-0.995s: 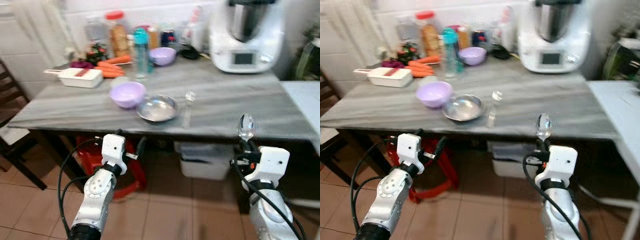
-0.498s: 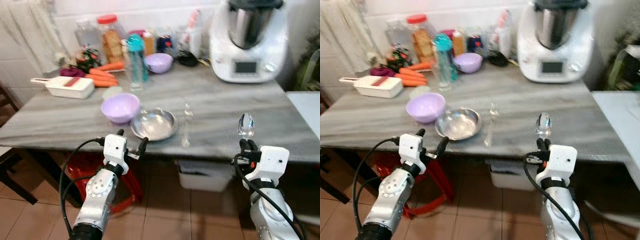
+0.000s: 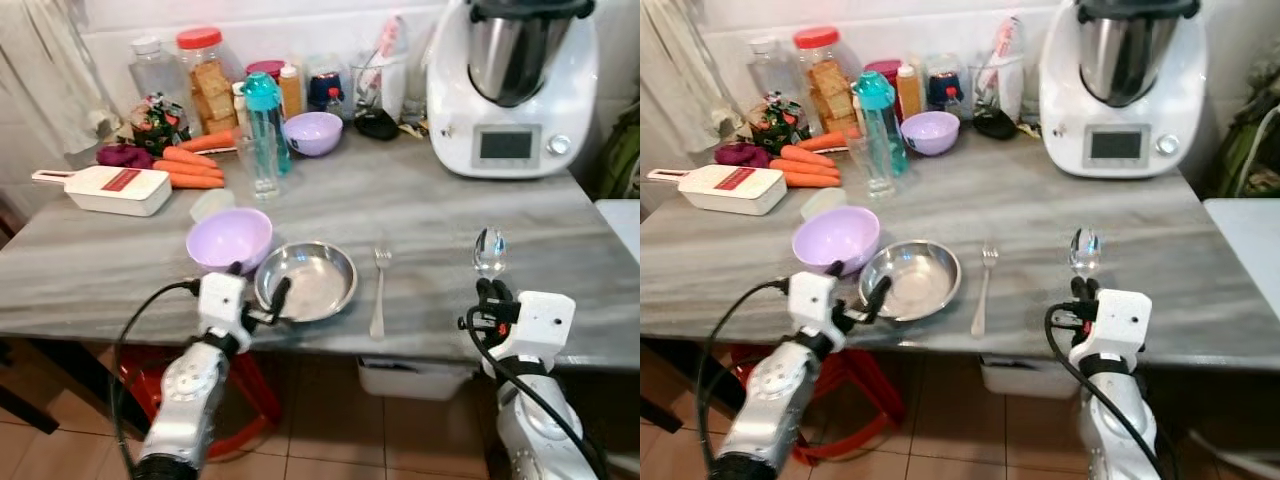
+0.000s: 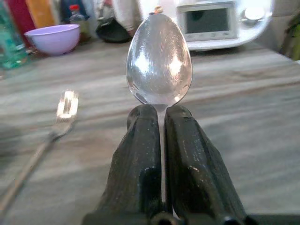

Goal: Setting the table

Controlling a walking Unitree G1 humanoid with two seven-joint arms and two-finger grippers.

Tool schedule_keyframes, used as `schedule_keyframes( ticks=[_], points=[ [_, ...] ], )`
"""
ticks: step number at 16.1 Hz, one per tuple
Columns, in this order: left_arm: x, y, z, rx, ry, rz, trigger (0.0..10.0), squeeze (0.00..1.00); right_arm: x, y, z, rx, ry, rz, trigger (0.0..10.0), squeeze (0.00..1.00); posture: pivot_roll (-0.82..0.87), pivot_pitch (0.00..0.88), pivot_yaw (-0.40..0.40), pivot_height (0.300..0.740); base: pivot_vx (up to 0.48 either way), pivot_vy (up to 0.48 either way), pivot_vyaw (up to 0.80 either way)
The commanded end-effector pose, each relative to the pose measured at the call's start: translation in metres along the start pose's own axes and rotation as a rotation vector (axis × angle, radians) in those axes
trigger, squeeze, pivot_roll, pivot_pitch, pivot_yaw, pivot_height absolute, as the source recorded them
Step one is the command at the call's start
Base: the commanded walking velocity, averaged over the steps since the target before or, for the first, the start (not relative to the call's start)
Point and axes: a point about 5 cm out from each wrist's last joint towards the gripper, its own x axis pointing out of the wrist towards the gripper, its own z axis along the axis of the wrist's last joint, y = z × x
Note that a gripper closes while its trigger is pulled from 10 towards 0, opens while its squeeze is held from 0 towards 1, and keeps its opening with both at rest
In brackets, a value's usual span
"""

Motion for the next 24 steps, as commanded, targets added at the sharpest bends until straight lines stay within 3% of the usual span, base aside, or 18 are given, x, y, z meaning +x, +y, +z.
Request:
schedule_keyframes(
  ticks=[1, 6, 11, 15, 20, 24],
  points=[
    [-0.008, 0.008, -0.003, 0.004, 0.022, -0.027, 10.0, 0.0, 0.0, 0.009, -0.003, 0.033, 0.024, 0.023, 10.0, 0.0, -0.12, 0.0, 0.073, 0.74, 0.0, 0.0, 0.0],
    [-0.026, 0.003, -0.007, -0.022, 0.066, -0.236, 10.0, 0.0, 0.009, 0.008, -0.007, 0.06, 0.077, -0.026, 10.0, 0.0, -0.11, 0.0, 0.079, 0.74, 0.0, 0.0, 0.0],
    [-0.03, 0.0, -0.006, -0.044, 0.078, -0.347, 10.0, 0.0, 0.024, 0.004, -0.009, 0.064, 0.138, -0.077, 10.0, 0.0, -0.11, 0.0, 0.08, 0.74, 0.0, 0.0, 0.0],
    [-0.033, -0.011, -0.005, -0.092, 0.078, -0.442, 10.0, 0.0, 0.045, 0.013, -0.008, 0.115, 0.199, -0.096, 10.0, 0.0, -0.11, 0.0, 0.079, 0.74, 0.0, 0.0, 0.0],
    [-0.033, -0.01, -0.004, -0.088, 0.081, -0.453, 10.0, 0.0, 0.066, 0.03, -0.004, 0.116, 0.245, -0.077, 10.0, 0.0, -0.1, 0.0, 0.07, 0.74, 0.0, 0.0, 0.0],
    [-0.034, -0.012, -0.005, -0.102, 0.085, -0.469, 10.0, 0.0, 0.07, 0.038, -0.011, 0.149, 0.293, -0.073, 10.0, 0.0, -0.1, 0.0, 0.07, 0.74, 0.0, 0.0, 0.0]
  ],
)
